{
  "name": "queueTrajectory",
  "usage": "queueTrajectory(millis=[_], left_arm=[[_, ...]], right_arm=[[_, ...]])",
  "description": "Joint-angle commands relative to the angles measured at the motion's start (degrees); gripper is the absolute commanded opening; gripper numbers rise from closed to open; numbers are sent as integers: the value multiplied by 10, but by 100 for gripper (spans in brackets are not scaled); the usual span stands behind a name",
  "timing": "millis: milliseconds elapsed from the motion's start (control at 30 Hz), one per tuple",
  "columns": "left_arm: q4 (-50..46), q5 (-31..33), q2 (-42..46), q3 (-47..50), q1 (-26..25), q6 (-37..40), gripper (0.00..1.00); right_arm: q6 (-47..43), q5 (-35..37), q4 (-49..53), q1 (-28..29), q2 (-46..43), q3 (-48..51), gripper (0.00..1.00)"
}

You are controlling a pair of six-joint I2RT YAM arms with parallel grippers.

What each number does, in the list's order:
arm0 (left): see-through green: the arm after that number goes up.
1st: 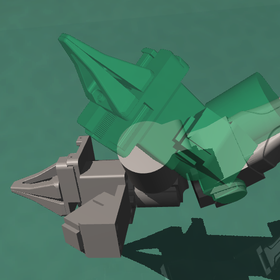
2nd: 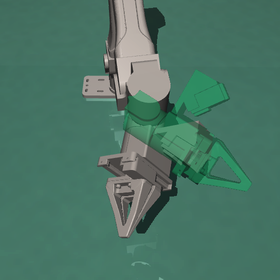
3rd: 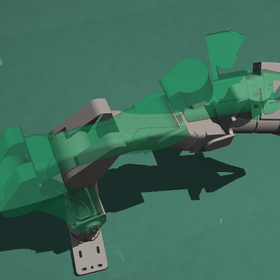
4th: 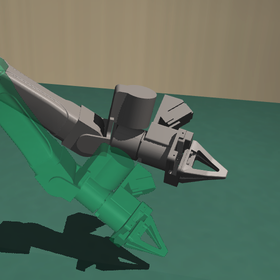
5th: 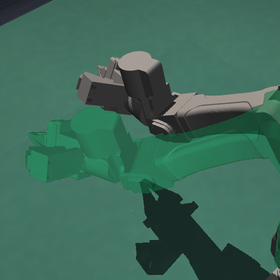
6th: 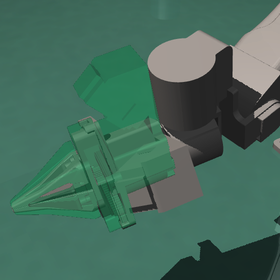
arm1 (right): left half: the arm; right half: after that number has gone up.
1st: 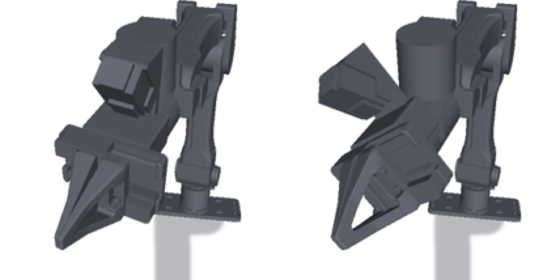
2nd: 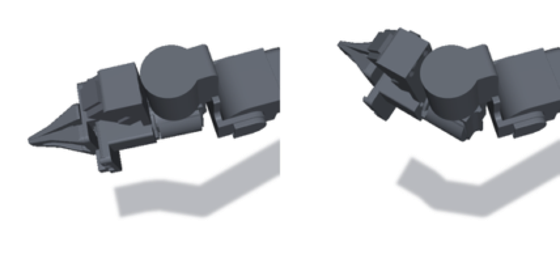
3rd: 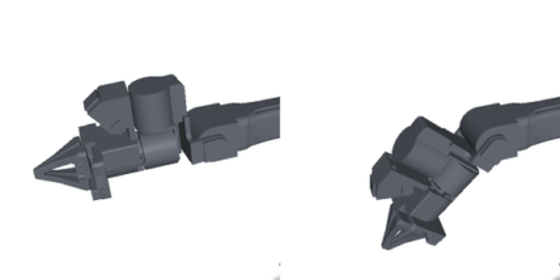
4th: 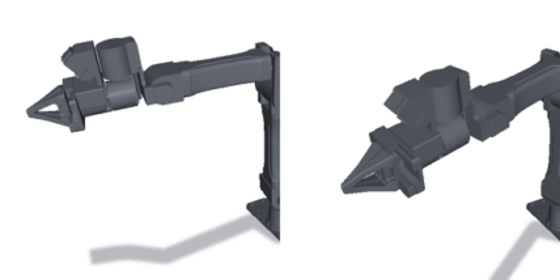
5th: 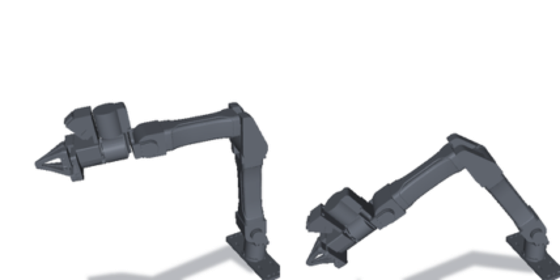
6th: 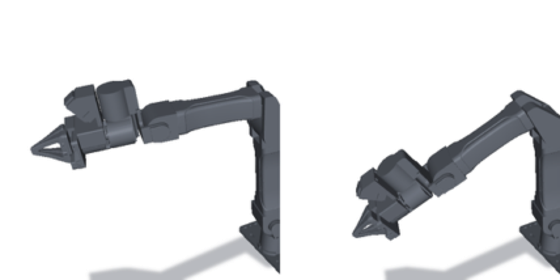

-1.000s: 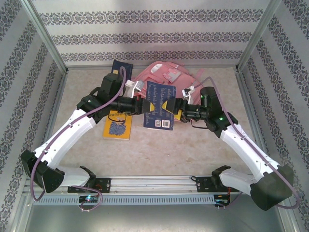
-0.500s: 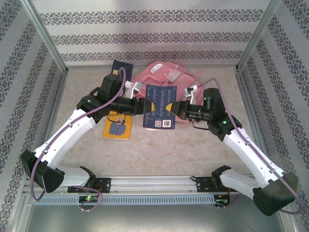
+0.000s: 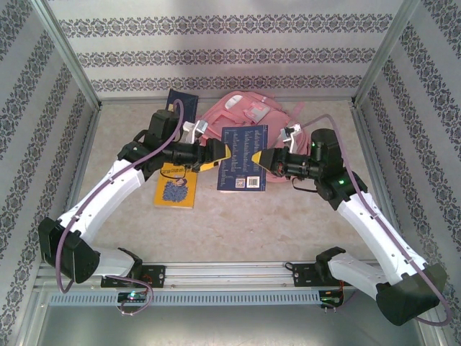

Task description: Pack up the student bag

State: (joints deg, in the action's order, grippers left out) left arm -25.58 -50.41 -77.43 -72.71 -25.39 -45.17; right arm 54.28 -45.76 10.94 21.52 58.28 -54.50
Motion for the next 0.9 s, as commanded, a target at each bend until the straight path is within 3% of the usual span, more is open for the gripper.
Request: queueTrajectory(millis=[0, 233, 467, 567, 700, 867], left_arm=[[106, -53, 1, 17, 1, -46, 82], [220, -88, 10, 51, 1, -119, 79], [393, -116, 19, 65, -7, -231, 75], [454, -121, 23, 70, -8, -266, 68], [486, -119, 31, 82, -7, -281, 48], [491, -118, 32, 91, -11, -283, 27]], right_arm=[[40, -53, -88, 0, -11, -24, 0], [115, -86, -179, 1, -17, -25, 0], [124, -101, -174, -2, -22, -36, 0], [84, -89, -113, -15, -29, -46, 0], [71, -104, -102, -48, -35, -36, 0], [31, -111, -56, -41, -33, -43, 0]])
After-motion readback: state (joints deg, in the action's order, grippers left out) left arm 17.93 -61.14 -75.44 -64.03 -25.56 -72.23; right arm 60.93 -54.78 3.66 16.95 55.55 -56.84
